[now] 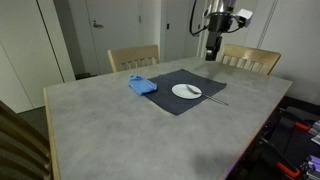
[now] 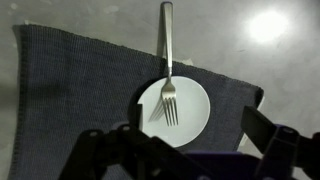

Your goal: Take the fork from the white plate and put it on the table

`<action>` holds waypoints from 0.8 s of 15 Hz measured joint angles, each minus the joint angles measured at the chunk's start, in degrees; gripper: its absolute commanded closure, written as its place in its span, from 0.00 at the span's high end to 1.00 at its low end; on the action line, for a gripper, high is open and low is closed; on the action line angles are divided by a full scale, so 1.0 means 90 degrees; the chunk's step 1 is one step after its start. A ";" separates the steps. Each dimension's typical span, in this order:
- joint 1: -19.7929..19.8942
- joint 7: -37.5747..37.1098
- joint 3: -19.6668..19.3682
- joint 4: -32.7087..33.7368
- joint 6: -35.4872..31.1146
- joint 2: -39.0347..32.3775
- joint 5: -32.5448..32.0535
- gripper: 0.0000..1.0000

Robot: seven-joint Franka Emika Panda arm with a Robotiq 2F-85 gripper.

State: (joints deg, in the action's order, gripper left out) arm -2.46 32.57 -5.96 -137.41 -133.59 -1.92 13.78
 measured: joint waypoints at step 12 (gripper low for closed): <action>0.0761 0.0850 0.0913 0.0585 -0.1096 -0.2124 0.0697 1.00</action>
State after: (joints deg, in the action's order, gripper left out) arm 4.39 40.23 2.25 -132.14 -143.45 -21.03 20.05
